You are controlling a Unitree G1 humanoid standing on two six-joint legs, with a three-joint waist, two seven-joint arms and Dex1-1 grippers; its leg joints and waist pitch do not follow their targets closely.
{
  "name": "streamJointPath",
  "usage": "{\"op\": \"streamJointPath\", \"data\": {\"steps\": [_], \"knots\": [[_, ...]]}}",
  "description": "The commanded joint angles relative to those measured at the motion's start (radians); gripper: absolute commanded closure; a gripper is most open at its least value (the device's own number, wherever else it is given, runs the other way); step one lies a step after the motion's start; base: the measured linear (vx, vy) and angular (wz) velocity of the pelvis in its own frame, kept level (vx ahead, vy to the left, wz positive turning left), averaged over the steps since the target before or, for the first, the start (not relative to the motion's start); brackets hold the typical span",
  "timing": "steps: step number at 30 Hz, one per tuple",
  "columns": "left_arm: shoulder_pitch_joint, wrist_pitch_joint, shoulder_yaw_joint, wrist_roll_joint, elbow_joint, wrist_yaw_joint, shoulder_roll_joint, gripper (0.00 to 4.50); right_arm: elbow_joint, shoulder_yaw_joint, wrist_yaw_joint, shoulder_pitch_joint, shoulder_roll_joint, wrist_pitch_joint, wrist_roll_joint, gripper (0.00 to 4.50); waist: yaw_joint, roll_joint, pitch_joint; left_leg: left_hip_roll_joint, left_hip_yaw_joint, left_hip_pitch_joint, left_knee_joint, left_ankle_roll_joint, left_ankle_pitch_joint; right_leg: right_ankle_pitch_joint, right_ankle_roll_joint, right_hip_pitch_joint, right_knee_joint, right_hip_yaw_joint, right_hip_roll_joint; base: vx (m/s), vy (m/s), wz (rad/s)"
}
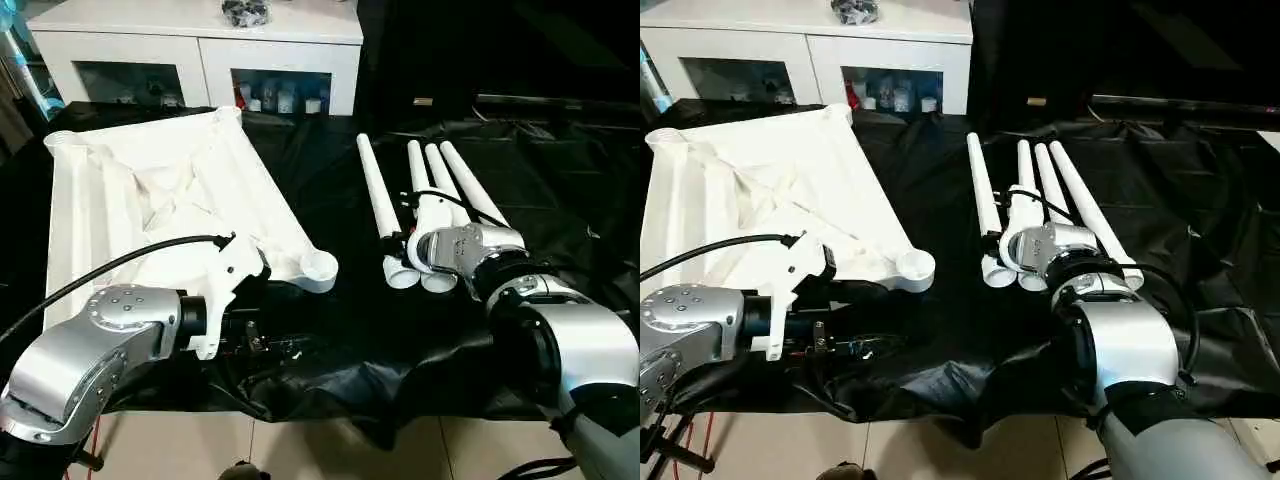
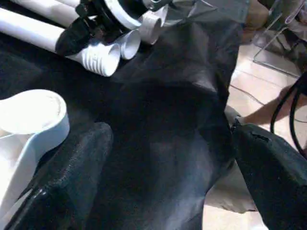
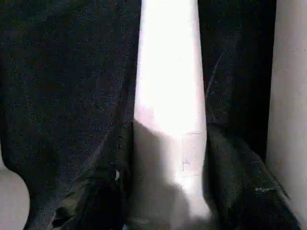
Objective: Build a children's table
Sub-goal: Pick table leg
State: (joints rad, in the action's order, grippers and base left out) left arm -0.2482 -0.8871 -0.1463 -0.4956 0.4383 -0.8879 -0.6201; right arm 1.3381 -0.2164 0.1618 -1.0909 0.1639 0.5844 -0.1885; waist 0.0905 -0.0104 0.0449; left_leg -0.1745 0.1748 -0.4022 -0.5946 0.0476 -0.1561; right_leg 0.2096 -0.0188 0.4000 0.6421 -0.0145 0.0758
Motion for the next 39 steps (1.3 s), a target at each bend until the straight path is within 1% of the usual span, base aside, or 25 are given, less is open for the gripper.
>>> {"op": "streamJointPath", "data": {"steps": [1, 2, 4, 6, 7, 9, 10, 13, 15, 17, 19, 20, 21, 22, 23, 24, 25, 26, 28, 29, 30, 32, 33, 34, 39], "knots": [[-0.025, 0.0, -0.014, 0.01, -0.019, 0.023, 0.016, 0.0, 0.016, -0.008, 0.011, 0.036, 0.017, 0.011, 0.019, 2.56, -0.002, 0.016, -0.058, -0.033, -0.01, 0.034, 0.074, 0.104, -0.337, 0.207, 0.167, -0.019, -0.074, 0.021, 0.042, 0.0, 0.0, 0.0], [-0.025, 0.0, -0.014, 0.01, -0.019, 0.023, 0.016, 0.0, 0.016, -0.008, 0.011, 0.036, 0.017, 0.011, 0.019, 2.57, -0.002, 0.013, -0.058, -0.033, -0.009, 0.034, 0.073, 0.104, -0.338, 0.202, 0.166, -0.019, -0.075, 0.022, 0.041, 0.0, 0.0, 0.0], [-0.032, 0.021, -0.012, 0.026, -0.043, 0.06, 0.051, 0.0, 0.005, -0.029, 0.058, 0.025, 0.019, -0.011, -0.005, 2.57, -0.002, 0.018, -0.06, -0.033, -0.01, 0.032, 0.073, 0.105, -0.327, 0.183, 0.168, -0.022, -0.073, 0.021, 0.042, 0.0, 0.0, 0.0], [-0.042, 0.042, -0.007, 0.042, -0.063, 0.092, 0.08, 0.0, -0.004, -0.044, 0.09, 0.018, 0.02, -0.034, -0.023, 2.57, -0.002, 0.014, -0.061, -0.033, -0.01, 0.031, 0.072, 0.099, -0.321, 0.17, 0.172, -0.025, -0.074, 0.021, 0.043, 0.0, 0.0, 0.0], [-0.051, 0.059, -0.003, 0.055, -0.08, 0.119, 0.103, 0.0, -0.011, -0.052, 0.112, 0.014, 0.022, -0.053, -0.034, 2.58, -0.004, 0.017, -0.061, -0.033, -0.009, 0.03, 0.072, 0.096, -0.32, 0.158, 0.174, -0.025, -0.075, 0.021, 0.041, 0.0, 0.0, 0.0], [-0.079, 0.066, 0.024, 0.07, -0.122, 0.199, 0.166, 0.0, -0.032, -0.045, 0.17, 0.015, 0.025, -0.091, -0.037, 2.59, -0.004, 0.015, -0.063, -0.034, -0.009, 0.028, 0.07, 0.089, -0.305, 0.13, 0.184, -0.029, -0.072, 0.021, 0.042, 0.0, 0.0, 0.0], [-0.085, 0.068, 0.029, 0.073, -0.132, 0.215, 0.179, 0.0, -0.037, -0.043, 0.184, 0.016, 0.025, -0.099, -0.037, 2.59, -0.003, 0.019, -0.063, -0.034, -0.008, 0.028, 0.069, 0.083, -0.296, 0.116, 0.19, -0.031, -0.073, 0.02, 0.041, 0.0, 0.0, 0.0], [-0.129, 0.086, 0.057, 0.083, -0.198, 0.295, 0.249, 0.0, -0.077, -0.031, 0.285, 0.027, 0.03, -0.116, -0.044, 2.59, -0.001, 0.013, -0.065, -0.033, -0.007, 0.024, 0.064, 0.053, -0.237, 0.059, 0.211, -0.038, -0.069, 0.02, 0.042, 0.0, 0.0, 0.0], [-0.171, 0.107, 0.077, 0.09, -0.257, 0.348, 0.299, 0.0, -0.13, -0.038, 0.375, 0.049, 0.033, -0.108, -0.07, 2.59, -0.001, 0.022, -0.067, -0.032, -0.006, 0.024, 0.06, 0.038, -0.214, 0.022, 0.22, -0.041, -0.068, 0.019, 0.04, 0.0, 0.0, 0.0], [-0.192, 0.103, 0.087, 0.092, -0.285, 0.372, 0.321, 0.0, -0.155, -0.042, 0.412, 0.062, 0.034, -0.1, -0.082, 2.59, 0.002, 0.018, -0.069, -0.033, -0.007, 0.024, 0.059, 0.023, -0.195, -0.002, 0.228, -0.044, -0.067, 0.018, 0.041, 0.0, 0.0, 0.0], [-0.255, 0.077, 0.114, 0.101, -0.362, 0.441, 0.372, 0.0, -0.241, -0.024, 0.52, 0.11, 0.036, -0.087, -0.102, 2.59, 0.004, 0.017, -0.069, -0.034, -0.006, 0.025, 0.057, 0.005, -0.181, -0.02, 0.242, -0.045, -0.067, 0.016, 0.042, 0.0, 0.0, 0.0], [-0.289, 0.071, 0.144, 0.085, -0.406, 0.473, 0.409, 0.0, -0.326, -0.004, 0.586, 0.154, 0.04, -0.069, -0.124, 2.59, 0.006, 0.016, -0.071, -0.035, -0.006, 0.025, 0.055, -0.005, -0.161, -0.053, 0.243, -0.049, -0.065, 0.017, 0.041, 0.0, 0.0, 0.0], [-0.339, 0.065, 0.191, 0.05, -0.469, 0.516, 0.465, 0.0, -0.477, 0.029, 0.684, 0.232, 0.047, -0.039, -0.166, 2.59, 0.006, 0.014, -0.069, -0.032, -0.005, 0.023, 0.054, -0.014, -0.148, -0.071, 0.243, -0.052, -0.066, 0.017, 0.039, 0.0, 0.0, 0.0], [-0.339, 0.065, 0.191, 0.05, -0.469, 0.516, 0.465, 0.0, -0.477, 0.029, 0.684, 0.232, 0.047, -0.039, -0.166, 2.59, 0.019, 0.014, -0.072, -0.035, -0.005, 0.03, 0.051, -0.03, -0.141, -0.098, 0.237, -0.051, -0.069, 0.018, 0.041, 0.0, 0.0, 0.0], [-0.36, 0.064, 0.214, 0.03, -0.497, 0.532, 0.491, 0.0, -0.554, 0.044, 0.726, 0.271, 0.051, -0.023, -0.188, 2.59, 0.019, 0.009, -0.073, -0.034, -0.01, 0.022, 0.054, -0.037, -0.119, -0.107, 0.25, -0.057, -0.064, 0.013, 0.042, 0.0, 0.0, 0.0], [-0.392, 0.07, 0.248, 0.002, -0.542, 0.556, 0.529, 0.0, -0.677, 0.056, 0.774, 0.331, 0.06, 0.022, -0.234, 2.59, 0.024, 0.01, -0.074, -0.035, -0.008, 0.025, 0.053, -0.039, -0.123, -0.102, 0.251, -0.055, -0.066, 0.013, 0.043, 0.0, 0.0, 0.0], [-0.392, 0.07, 0.248, 0.002, -0.542, 0.556, 0.529, 0.0, -0.677, 0.056, 0.774, 0.331, 0.06, 0.022, -0.234, 2.59, 0.03, 0.008, -0.074, -0.038, -0.009, 0.027, 0.051, -0.045, -0.122, -0.102, 0.257, -0.056, -0.066, 0.015, 0.046, 0.0, 0.0, 0.0], [-0.412, 0.071, 0.27, -0.022, -0.566, 0.565, 0.552, 0.0, -0.767, 0.057, 0.799, 0.373, 0.068, 0.055, -0.279, 2.59, 0.032, 0.006, -0.072, -0.036, -0.007, 0.026, 0.052, -0.052, -0.122, -0.088, 0.258, -0.054, -0.07, 0.015, 0.045, 0.0, 0.0, 0.0], [-0.448, 0.064, 0.313, -0.081, -0.61, 0.576, 0.591, 0.0, -0.913, 0.046, 0.845, 0.444, 0.082, 0.112, -0.359, 2.59, 0.038, 0.013, -0.071, -0.036, -0.009, 0.027, 0.051, -0.056, -0.128, -0.068, 0.259, -0.054, -0.071, 0.016, 0.047, 0.0, 0.0, 0.0], [-0.46, 0.057, 0.329, -0.103, -0.624, 0.578, 0.604, 0.0, -0.96, 0.039, 0.859, 0.467, 0.086, 0.131, -0.384, 2.6, 0.037, 0.01, -0.072, -0.038, -0.01, 0.027, 0.052, -0.056, -0.135, -0.061, 0.259, -0.055, -0.073, 0.016, 0.049, 0.0, 0.0, 0.0], [-0.466, 0.053, 0.338, -0.114, -0.631, 0.579, 0.61, 0.0, -0.98, 0.035, 0.866, 0.477, 0.088, 0.14, -0.394, 2.6, 0.038, 0.006, -0.07, -0.037, -0.012, 0.025, 0.054, -0.049, -0.146, -0.023, 0.262, -0.054, -0.074, 0.015, 0.052, 0.0, 0.0, 0.0], [-0.481, 0.036, 0.361, -0.118, -0.651, 0.587, 0.626, 0.0, -1.044, 0.03, 0.877, 0.51, 0.091, 0.162, -0.416, 2.6, 0.04, 0.013, -0.067, -0.038, -0.012, 0.027, 0.055, -0.035, -0.169, 0.028, 0.259, -0.048, -0.08, 0.016, 0.052, 0.0, 0.0, 0.0], [-0.487, 0.032, 0.365, -0.118, -0.656, 0.586, 0.63, 0.0, -1.075, 0.032, 0.88, 0.527, 0.094, 0.172, -0.423, 2.6, 0.038, 0.01, -0.064, -0.037, -0.01, 0.026, 0.058, -0.034, -0.177, 0.045, 0.252, -0.048, -0.085, 0.017, 0.05, 0.0, 0.0, 0.0], [-0.489, 0.03, 0.367, -0.118, -0.658, 0.586, 0.632, 0.0, -1.087, 0.033, 0.881, 0.533, 0.096, 0.176, -0.425, 2.6, 0.04, 0.013, -0.063, -0.038, -0.012, 0.028, 0.06, -0.025, -0.198, 0.079, 0.24, -0.047, -0.09, 0.017, 0.051, 0.0, 0.0, 0.0], [-0.503, 0.025, 0.39, -0.171, -0.654, 0.581, 0.648, 0.0, -1.182, 0.042, 0.866, 0.584, 0.106, 0.217, -0.463, 2.6, 0.039, 0.011, -0.064, -0.038, -0.016, 0.026, 0.063, -0.003, -0.202, 0.1, 0.224, -0.048, -0.09, 0.016, 0.053, 0.0, 0.0, 0.0]]}}
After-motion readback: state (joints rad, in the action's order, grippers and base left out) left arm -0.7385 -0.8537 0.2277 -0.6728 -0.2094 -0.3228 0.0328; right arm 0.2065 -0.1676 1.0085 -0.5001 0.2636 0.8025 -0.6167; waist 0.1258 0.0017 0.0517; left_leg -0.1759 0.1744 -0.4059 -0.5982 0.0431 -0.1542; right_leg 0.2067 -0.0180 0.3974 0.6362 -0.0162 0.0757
